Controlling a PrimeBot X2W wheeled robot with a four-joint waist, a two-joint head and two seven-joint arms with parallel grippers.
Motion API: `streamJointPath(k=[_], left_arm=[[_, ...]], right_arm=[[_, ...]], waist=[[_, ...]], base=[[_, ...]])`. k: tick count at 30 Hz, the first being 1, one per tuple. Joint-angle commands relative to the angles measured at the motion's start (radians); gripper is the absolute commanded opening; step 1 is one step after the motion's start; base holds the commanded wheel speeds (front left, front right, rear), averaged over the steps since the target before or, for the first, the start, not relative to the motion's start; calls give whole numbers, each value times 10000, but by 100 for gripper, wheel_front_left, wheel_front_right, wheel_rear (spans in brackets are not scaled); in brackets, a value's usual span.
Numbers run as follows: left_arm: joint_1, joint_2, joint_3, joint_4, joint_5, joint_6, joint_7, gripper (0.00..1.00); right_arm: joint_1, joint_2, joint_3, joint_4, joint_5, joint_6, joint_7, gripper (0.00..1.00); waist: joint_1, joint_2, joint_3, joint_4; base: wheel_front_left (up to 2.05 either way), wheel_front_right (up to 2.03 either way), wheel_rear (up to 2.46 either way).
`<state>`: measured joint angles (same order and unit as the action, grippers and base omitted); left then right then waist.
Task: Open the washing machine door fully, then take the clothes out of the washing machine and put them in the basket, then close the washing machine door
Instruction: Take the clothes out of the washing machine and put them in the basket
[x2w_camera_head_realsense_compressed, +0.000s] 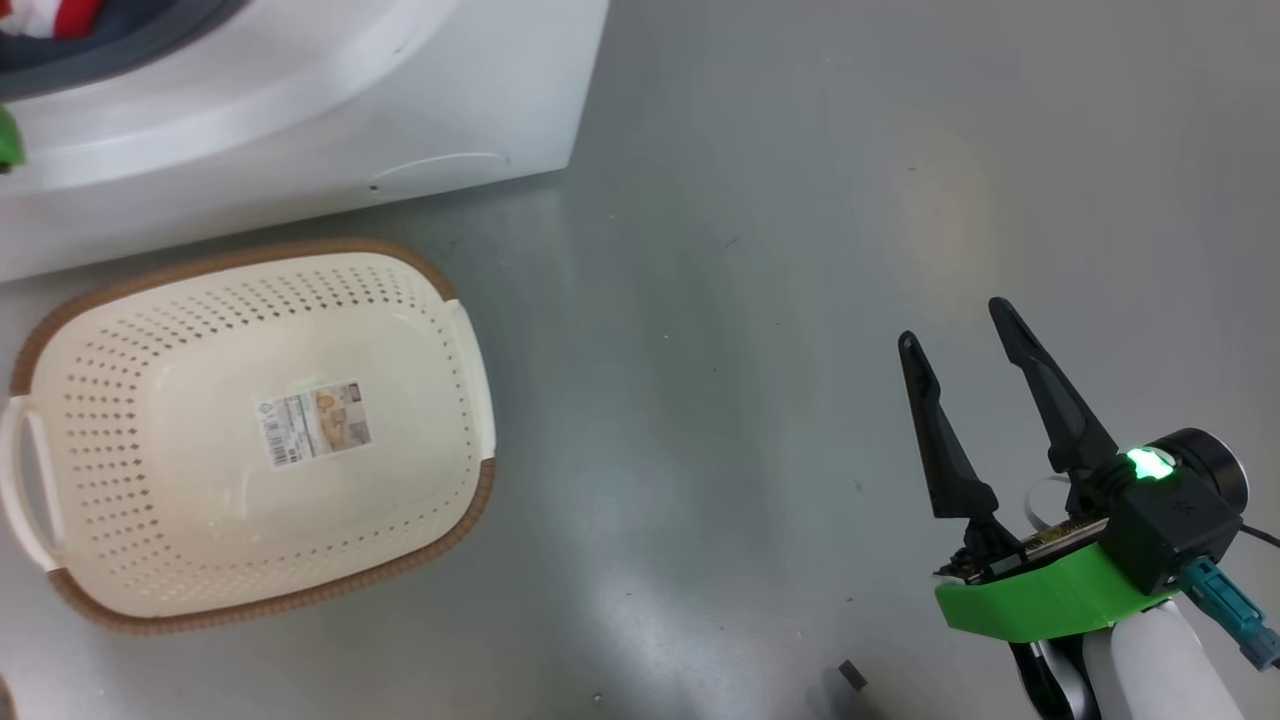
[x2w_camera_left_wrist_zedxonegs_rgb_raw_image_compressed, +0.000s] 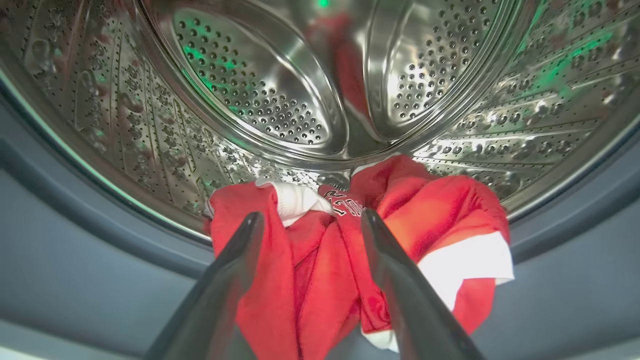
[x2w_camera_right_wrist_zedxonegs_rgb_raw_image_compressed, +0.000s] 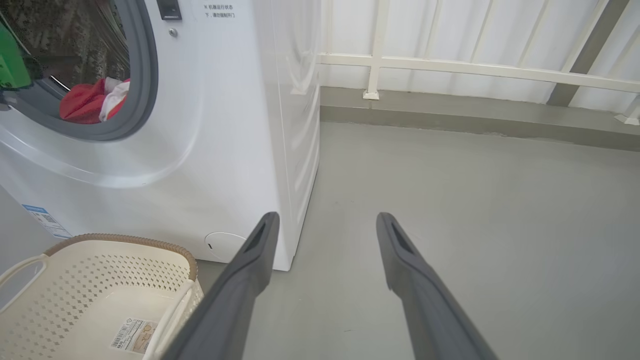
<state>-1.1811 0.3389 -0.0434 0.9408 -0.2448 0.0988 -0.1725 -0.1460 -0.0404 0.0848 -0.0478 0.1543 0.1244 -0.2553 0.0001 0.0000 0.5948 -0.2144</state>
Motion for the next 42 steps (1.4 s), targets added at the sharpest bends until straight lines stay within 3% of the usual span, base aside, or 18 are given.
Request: streamJointPath(k=[1, 15, 23, 35, 36, 37, 38, 39, 42], left_arm=[[-267, 608, 40, 69, 199, 138, 180, 100], [-1271, 1299, -648, 2038, 944, 1055, 1551, 100], [-1397, 1396, -724, 2591, 781, 782, 1948, 100], [-1429, 1592, -1099, 2935, 938, 1007, 2124, 100], [-1420, 1594, -1113, 2942, 930, 1009, 2096, 86], [-1417, 1593, -1120, 2940, 911, 994, 2053, 56], [-1420, 1590, -1108, 2940, 870, 970, 2018, 15], [-1421, 1599, -1120, 2922, 857, 935, 1942, 0], [-1443, 1611, -1104, 2911, 751, 789, 1775, 0]], right_arm=[[43, -98, 264, -169, -45, 63, -65, 100], [120, -98, 522, -182, 122, 63, -65, 100], [32, -98, 629, -123, 239, 63, -65, 100], [-2, -98, 771, -59, 322, 63, -65, 100], [2, -98, 774, -58, 323, 63, -65, 100], [7, -98, 776, -56, 324, 63, -65, 100], [5, -98, 773, -57, 323, 63, -65, 100], [0, -98, 769, -65, 324, 63, -65, 100], [-35, -98, 758, -92, 316, 63, -65, 100]], waist=[[-1, 0, 25, -120], [-1, 0, 179, -592], [-1, 0, 275, -742], [-1, 0, 301, -886], [-1, 0, 303, -883], [-1, 0, 309, -880], [-1, 0, 320, -875], [-1, 0, 335, -868], [-1, 0, 385, -844]], base=[[0, 0, 0], [0, 0, 0], [0, 0, 0], [0, 0, 0], [0, 0, 0], [0, 0, 0], [0, 0, 0], [0, 0, 0], [0, 0, 0]])
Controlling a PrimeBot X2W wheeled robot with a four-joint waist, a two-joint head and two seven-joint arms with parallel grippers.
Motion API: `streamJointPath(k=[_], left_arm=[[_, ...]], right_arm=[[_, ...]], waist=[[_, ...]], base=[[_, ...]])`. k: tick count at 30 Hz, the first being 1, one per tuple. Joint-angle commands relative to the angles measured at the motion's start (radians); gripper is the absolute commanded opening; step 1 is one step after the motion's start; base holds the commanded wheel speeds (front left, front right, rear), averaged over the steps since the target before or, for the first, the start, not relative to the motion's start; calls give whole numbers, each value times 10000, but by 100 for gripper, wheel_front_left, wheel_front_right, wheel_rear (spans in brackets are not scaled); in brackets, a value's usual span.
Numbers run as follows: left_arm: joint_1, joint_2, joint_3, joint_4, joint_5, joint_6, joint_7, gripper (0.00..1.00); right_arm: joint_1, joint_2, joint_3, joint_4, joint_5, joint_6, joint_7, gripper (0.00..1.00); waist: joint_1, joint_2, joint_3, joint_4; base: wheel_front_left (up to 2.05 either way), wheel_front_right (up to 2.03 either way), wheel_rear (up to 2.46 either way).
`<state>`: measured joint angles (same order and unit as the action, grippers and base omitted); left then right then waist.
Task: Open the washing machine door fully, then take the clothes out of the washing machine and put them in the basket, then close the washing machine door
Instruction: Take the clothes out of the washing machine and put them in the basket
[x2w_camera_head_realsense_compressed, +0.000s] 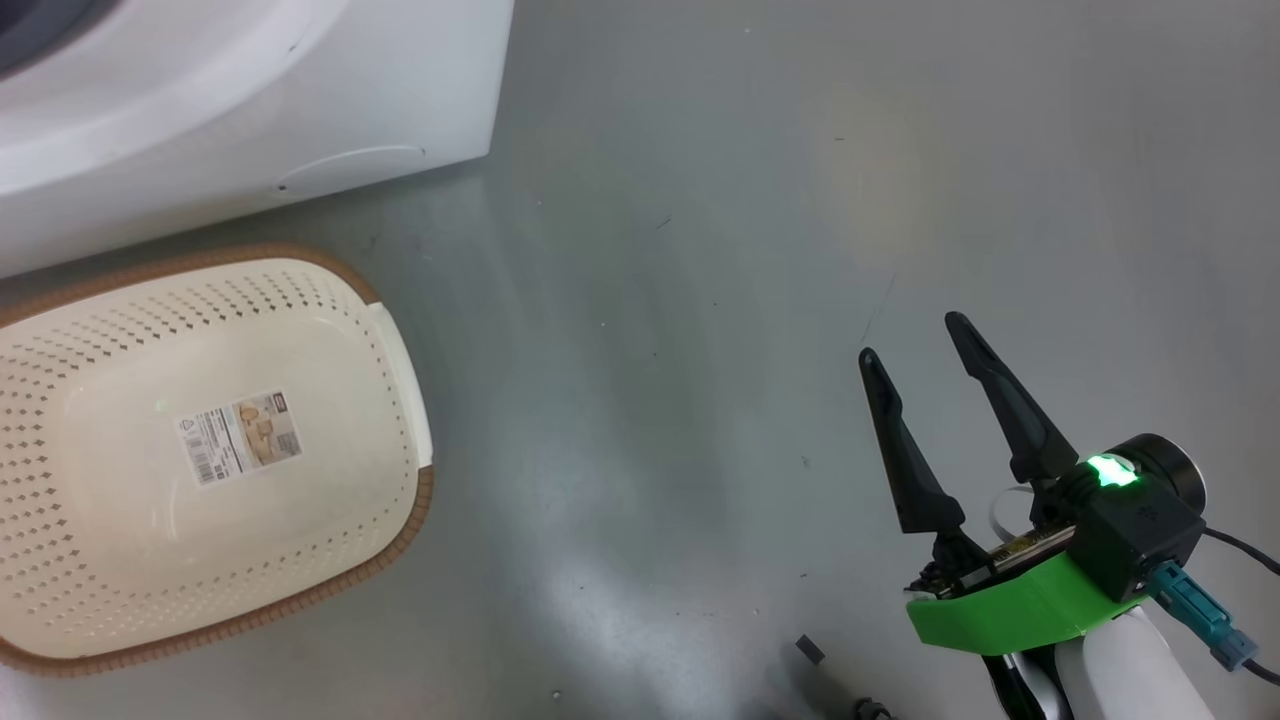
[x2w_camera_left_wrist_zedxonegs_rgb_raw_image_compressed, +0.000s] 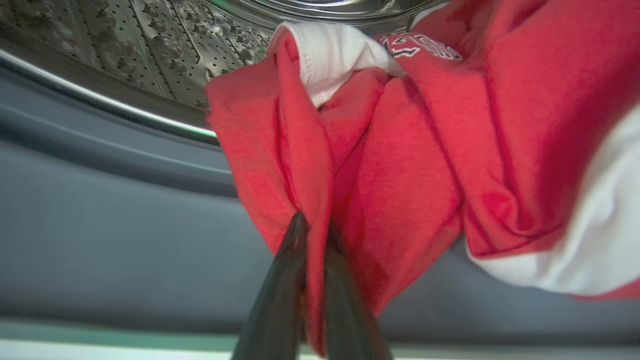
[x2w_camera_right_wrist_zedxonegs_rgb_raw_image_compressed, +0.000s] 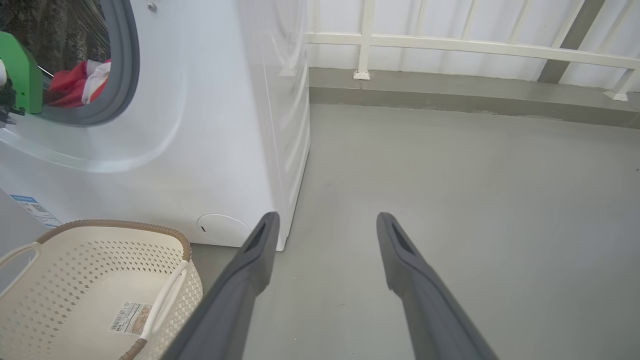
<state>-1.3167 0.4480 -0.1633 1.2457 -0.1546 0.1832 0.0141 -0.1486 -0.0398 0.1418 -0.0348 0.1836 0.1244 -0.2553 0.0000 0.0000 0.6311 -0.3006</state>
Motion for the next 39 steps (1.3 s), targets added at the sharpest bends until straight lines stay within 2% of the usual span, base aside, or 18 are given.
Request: streamJointPath(k=[1, 5, 10, 17, 19, 26, 32, 39], left_arm=[[-99, 520, 87, -135, -170, -84, -135, 0], [-136, 506, 142, -244, -333, -240, -616, 0], [-128, 515, 239, -574, -531, -388, -1711, 0], [77, 283, 702, -1837, -1172, -938, -2699, 0], [259, 146, 912, -2544, -1419, -1181, -2743, 0], [1913, -233, 1612, -6121, -1670, -1341, -2755, 0], [3541, -667, 2095, -8557, -1749, -1223, -2757, 0], [5454, -1211, 2357, -10632, -1770, -1042, -2758, 0]], right_arm=[[-23, -104, 184, -228, 20, 63, -65, 100], [-72, -104, 163, -230, 33, 63, -65, 100], [-135, -104, 114, -237, 76, 63, -65, 100], [-209, -104, -69, -318, 100, 63, -65, 100], [-220, -104, -147, -353, 90, 63, -65, 100], [-275, -104, -371, -465, 44, 63, -65, 100], [-357, -104, -599, -573, -14, 63, -65, 100], [-446, -104, -598, -549, -91, 63, -65, 100]], waist=[[0, 0, 41, 29], [0, 0, 128, 83], [0, 0, 228, 211], [0, 0, 395, 533], [0, 0, 458, 670], [0, 0, 616, 1147], [0, 0, 712, 1562], [0, 0, 513, 1790]], base=[[0, 0, 0], [0, 0, 0], [0, 0, 0], [0, 0, 0], [0, 0, 0], [0, 0, 0], [0, 0, 0], [0, 0, 0]])
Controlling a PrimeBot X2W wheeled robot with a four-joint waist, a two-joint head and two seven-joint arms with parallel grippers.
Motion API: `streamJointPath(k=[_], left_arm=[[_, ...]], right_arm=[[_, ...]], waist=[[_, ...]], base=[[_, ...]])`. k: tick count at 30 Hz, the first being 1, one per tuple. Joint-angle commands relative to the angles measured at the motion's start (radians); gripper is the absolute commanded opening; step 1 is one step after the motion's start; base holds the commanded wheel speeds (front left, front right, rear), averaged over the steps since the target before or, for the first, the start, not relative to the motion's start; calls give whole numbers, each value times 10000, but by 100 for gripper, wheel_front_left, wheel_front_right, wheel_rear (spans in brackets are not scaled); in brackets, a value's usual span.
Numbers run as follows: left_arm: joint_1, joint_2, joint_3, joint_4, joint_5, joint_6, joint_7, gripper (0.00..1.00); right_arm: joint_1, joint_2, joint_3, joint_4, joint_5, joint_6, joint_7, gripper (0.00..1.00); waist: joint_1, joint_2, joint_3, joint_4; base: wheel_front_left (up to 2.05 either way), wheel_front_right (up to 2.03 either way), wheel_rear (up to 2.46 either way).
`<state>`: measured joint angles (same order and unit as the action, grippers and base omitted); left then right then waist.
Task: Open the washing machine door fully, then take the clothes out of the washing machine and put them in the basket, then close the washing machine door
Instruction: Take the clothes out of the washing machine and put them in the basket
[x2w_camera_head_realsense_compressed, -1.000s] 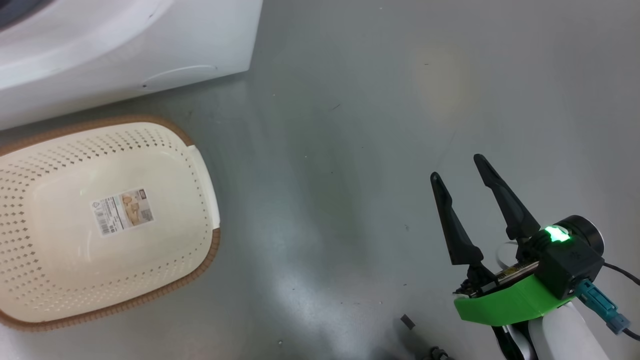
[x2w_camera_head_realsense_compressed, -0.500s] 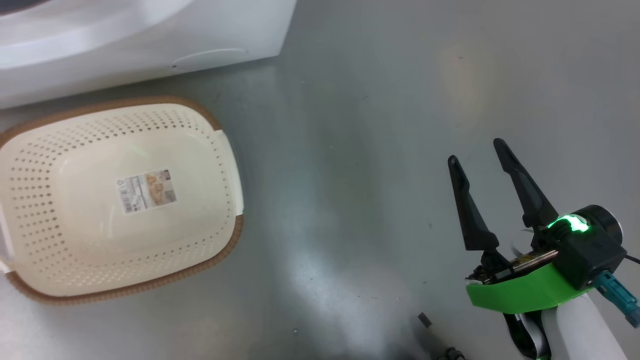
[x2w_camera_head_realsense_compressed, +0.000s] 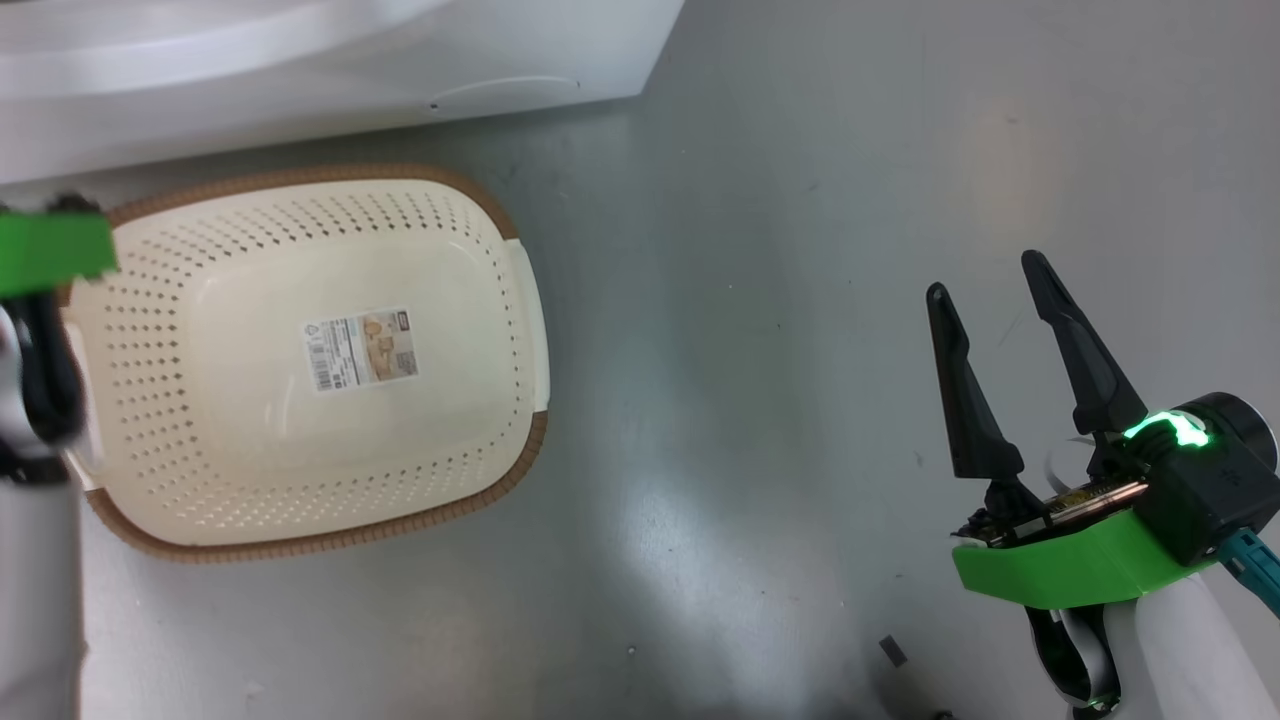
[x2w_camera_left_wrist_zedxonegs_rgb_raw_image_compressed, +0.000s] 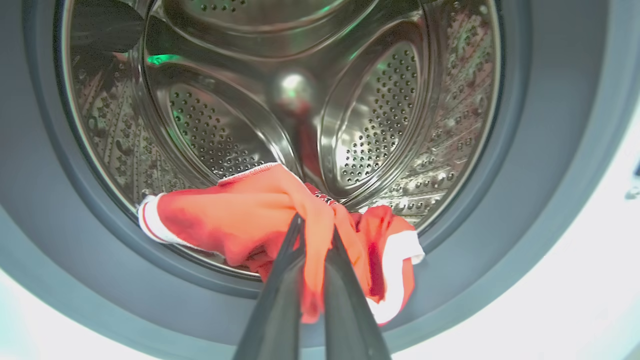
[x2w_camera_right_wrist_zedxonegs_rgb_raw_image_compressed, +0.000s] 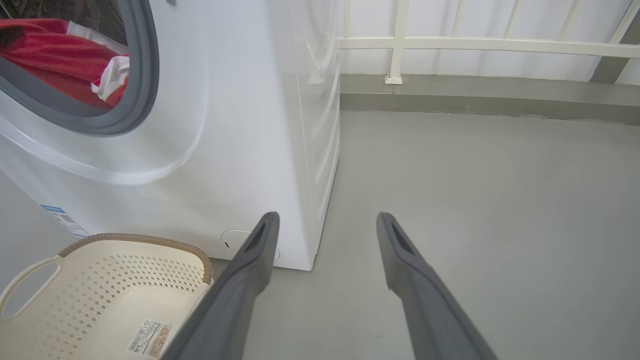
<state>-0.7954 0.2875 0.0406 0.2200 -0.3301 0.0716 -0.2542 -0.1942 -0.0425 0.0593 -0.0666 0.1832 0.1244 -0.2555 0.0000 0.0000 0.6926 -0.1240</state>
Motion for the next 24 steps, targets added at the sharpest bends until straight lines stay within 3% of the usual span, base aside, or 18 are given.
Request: streamJointPath(k=[1, 10, 24], left_arm=[[472, 338, 346, -662, -4, 98, -75, 0], [2122, -8, 182, -2038, 16, 203, -73, 0], [4140, -409, -53, -2831, -105, 244, -67, 0]], right_arm=[[2, -77, 252, -224, -102, 63, -63, 100], [-28, -77, 201, -129, -131, 63, -63, 100], [157, -77, 218, 4, 16, 63, -63, 100]], waist=[[0, 0, -149, 30], [0, 0, -800, 164], [0, 0, -2065, 163]], base=[[0, 0, 0], [0, 0, 0], [0, 0, 0]])
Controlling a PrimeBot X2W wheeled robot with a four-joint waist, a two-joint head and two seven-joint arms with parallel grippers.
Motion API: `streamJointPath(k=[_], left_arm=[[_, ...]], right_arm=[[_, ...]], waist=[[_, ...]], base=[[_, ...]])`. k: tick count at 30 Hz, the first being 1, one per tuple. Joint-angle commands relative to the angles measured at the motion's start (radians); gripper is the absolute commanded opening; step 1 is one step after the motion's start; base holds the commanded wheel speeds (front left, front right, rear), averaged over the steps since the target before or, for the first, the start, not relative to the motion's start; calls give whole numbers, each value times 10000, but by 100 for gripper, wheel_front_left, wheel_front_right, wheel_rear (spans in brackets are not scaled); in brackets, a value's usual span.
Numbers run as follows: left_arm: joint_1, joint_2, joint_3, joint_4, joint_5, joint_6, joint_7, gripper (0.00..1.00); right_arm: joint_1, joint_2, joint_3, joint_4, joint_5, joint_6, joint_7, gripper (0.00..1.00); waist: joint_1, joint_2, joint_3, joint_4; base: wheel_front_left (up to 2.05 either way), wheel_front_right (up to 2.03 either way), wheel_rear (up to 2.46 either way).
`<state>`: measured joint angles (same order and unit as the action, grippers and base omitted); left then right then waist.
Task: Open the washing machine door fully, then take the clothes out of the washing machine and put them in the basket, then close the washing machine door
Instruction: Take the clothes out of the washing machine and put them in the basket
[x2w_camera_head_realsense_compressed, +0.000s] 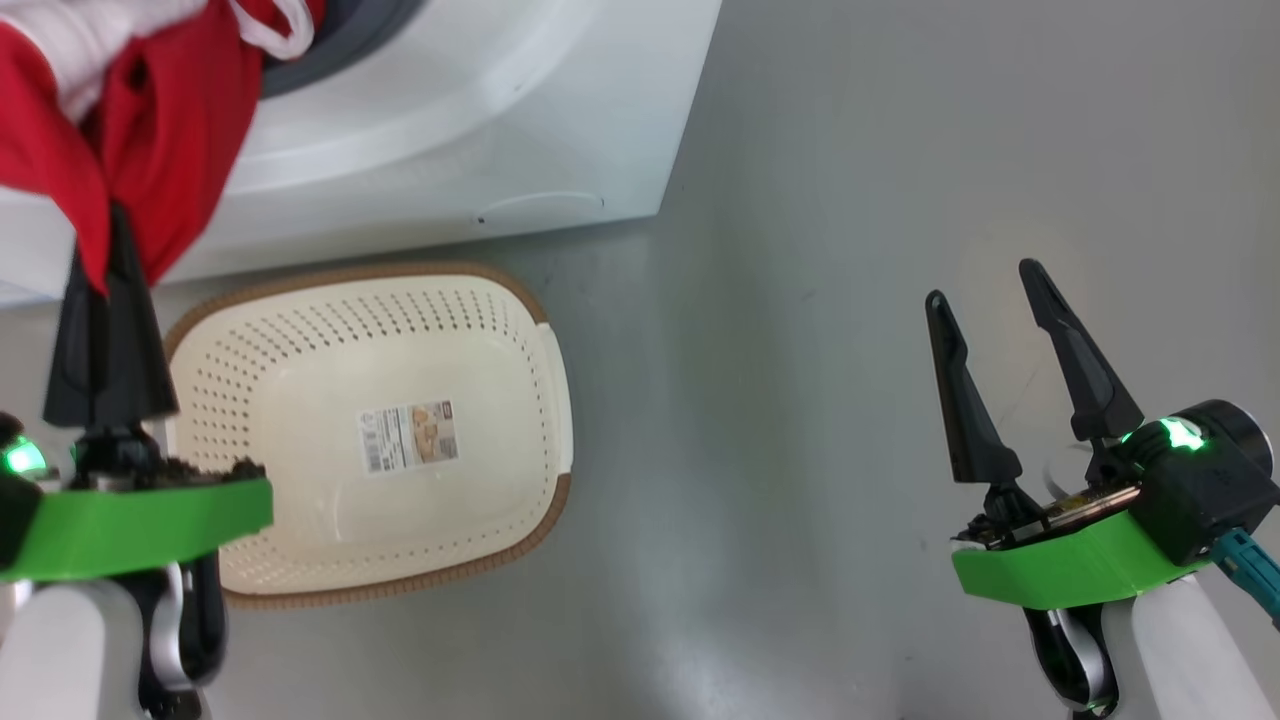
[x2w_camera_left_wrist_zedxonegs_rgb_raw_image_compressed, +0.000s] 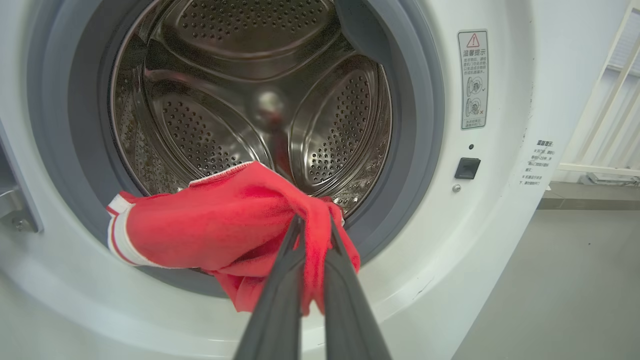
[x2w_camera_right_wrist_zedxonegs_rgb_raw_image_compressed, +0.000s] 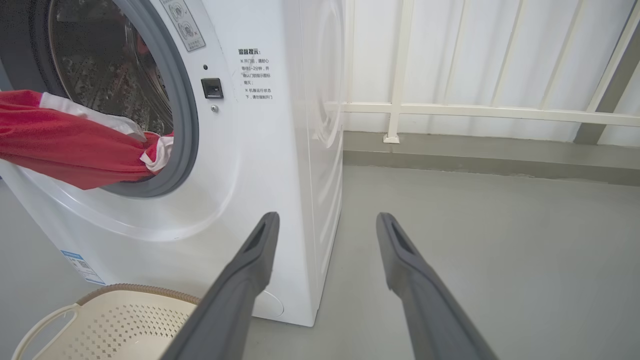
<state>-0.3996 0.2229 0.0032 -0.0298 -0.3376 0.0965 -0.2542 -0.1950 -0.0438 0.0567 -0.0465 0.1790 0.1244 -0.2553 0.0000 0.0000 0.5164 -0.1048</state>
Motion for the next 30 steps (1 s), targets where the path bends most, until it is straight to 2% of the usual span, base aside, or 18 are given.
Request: streamJointPath(k=[1, 17, 30], left_arm=[[311, 235, 311, -345, -24, -3, -67, 0], [2074, 44, -107, -1388, 209, 412, 462, 0], [2467, 103, -82, -1869, 109, 531, 615, 0]], right_arm=[[185, -64, 253, -180, 69, 63, -65, 100], [834, -64, 193, -2, 281, 63, -65, 100], [1003, -64, 140, -164, 344, 63, -65, 100]], waist=[[0, 0, -403, -37], [0, 0, -2112, -140], [0, 0, -2069, -144]], base=[[0, 0, 0], [0, 0, 0], [0, 0, 0]])
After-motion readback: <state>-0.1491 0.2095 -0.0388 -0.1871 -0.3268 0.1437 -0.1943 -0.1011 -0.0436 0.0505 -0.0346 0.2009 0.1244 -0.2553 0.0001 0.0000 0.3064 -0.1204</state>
